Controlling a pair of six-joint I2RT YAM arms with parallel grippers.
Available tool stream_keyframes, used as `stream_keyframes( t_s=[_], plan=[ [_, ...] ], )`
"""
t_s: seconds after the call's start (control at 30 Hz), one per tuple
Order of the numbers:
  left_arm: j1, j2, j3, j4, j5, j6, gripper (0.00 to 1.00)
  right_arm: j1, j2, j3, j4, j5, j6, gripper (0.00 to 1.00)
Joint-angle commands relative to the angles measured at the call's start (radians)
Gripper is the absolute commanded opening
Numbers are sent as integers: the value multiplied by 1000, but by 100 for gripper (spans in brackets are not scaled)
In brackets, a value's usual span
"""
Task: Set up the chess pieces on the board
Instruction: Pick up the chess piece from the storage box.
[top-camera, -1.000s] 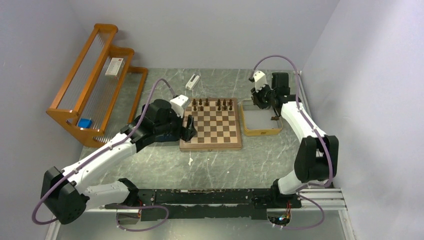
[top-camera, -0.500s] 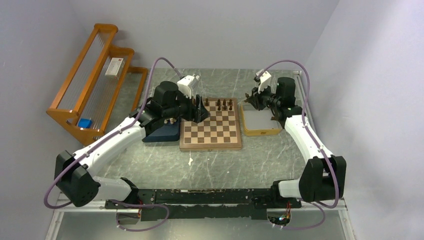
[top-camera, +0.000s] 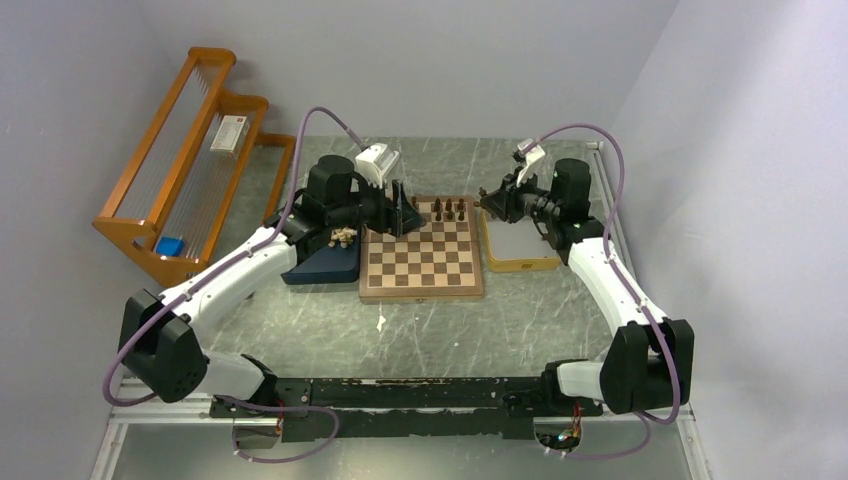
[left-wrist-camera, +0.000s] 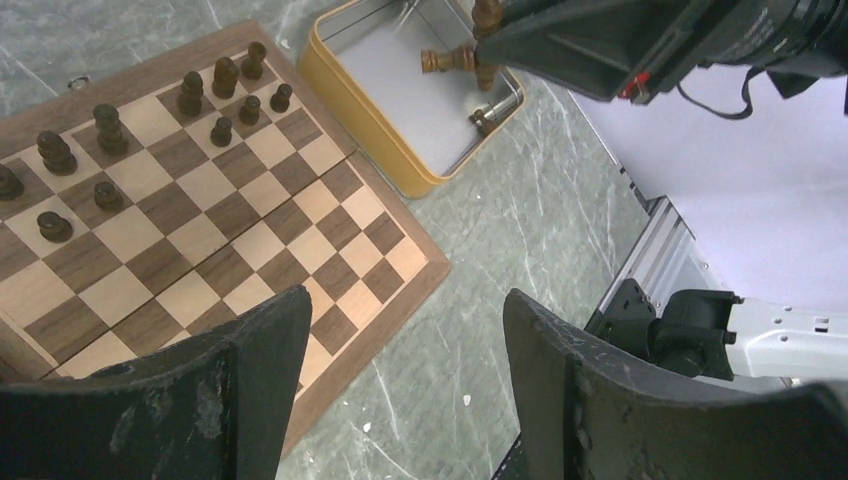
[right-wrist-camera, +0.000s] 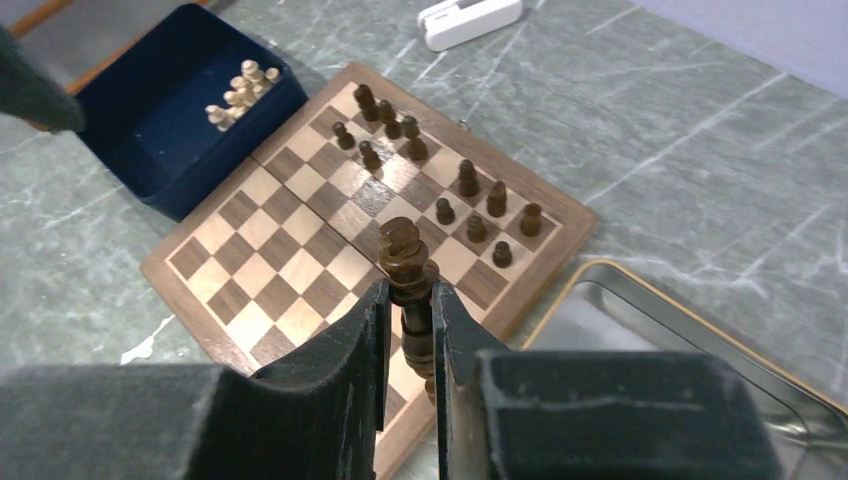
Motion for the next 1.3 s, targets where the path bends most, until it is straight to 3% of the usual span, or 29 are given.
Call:
stream_keyframes(
  t_s=[0.0, 0.23, 0.37, 0.6, 0.7, 1.03, 1.27],
  plan=[
    [26, 30, 72, 27, 75, 9, 74, 28, -27, -36, 96, -50, 49, 10],
    [26, 129, 252, -70, 124, 17, 68, 116, -39, -76, 179, -58, 80, 10],
    [33, 143, 250, -83, 116, 25, 66, 148, -43, -84, 228, -79, 161, 10],
    [119, 74, 30, 281, 373, -188, 66, 149, -104, -112, 356, -116, 297, 9],
    [138, 69, -16, 393, 444, -262, 71, 148, -130, -116, 408, -125, 375, 9],
    [143, 121, -71, 779, 517, -590, 77, 149, -169, -173, 720, -175, 674, 9],
    [142, 199, -147, 1151, 538, -866, 71, 150, -187, -186, 770, -163, 731, 9]
  ],
)
